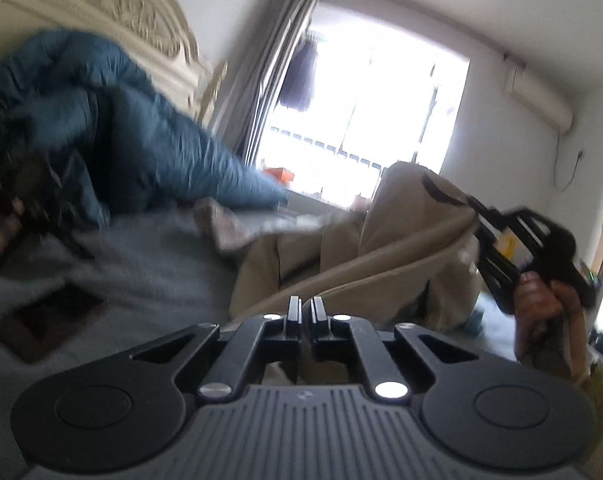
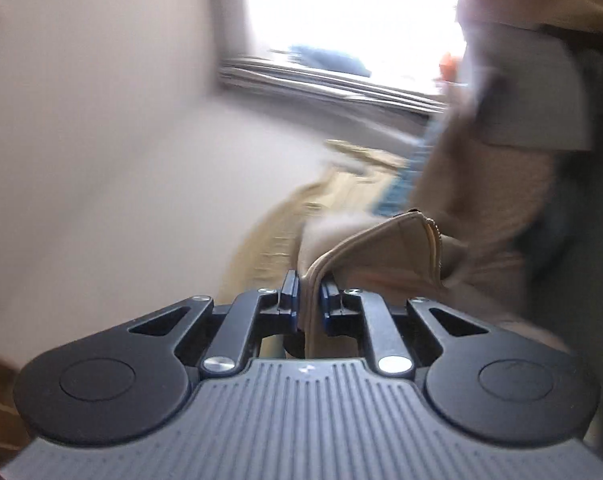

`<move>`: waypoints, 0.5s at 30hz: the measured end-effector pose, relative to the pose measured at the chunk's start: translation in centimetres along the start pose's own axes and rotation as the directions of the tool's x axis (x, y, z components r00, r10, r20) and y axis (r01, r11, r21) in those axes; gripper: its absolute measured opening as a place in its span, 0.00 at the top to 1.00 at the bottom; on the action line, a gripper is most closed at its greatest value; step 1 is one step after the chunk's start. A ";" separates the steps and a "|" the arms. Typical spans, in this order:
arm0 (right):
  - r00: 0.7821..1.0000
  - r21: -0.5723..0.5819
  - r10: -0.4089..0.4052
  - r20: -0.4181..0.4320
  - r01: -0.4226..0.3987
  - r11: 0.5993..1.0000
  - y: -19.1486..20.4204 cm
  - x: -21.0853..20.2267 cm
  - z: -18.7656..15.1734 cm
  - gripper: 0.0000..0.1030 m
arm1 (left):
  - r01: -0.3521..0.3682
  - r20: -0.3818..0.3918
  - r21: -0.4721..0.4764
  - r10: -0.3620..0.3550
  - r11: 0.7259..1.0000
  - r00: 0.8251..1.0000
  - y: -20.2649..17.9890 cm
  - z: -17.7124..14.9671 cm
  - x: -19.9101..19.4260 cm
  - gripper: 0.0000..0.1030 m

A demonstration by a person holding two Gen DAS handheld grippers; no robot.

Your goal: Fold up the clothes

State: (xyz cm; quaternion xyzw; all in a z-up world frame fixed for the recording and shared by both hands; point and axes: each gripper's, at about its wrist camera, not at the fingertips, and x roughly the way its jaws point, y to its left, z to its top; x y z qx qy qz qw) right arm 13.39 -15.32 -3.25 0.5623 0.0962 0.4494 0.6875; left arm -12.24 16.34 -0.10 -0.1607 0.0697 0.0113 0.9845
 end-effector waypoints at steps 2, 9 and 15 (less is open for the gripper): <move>0.997 -0.014 0.077 0.015 -0.077 0.997 2.9 -1.5 -0.4 0.91 | 0.020 0.071 0.008 -0.020 1.000 0.997 -0.4 1.5 -2.1 0.96; 0.959 -0.117 0.273 0.082 -0.262 0.958 13.9 -9.4 -1.7 0.91 | 0.135 0.264 -0.016 -0.126 0.991 0.956 -2.3 7.4 -8.1 0.99; 0.981 -0.304 0.152 0.117 -0.110 0.946 21.2 -15.0 -2.7 0.91 | 0.217 0.420 -0.036 -0.182 0.976 0.889 -4.5 12.5 -12.2 0.99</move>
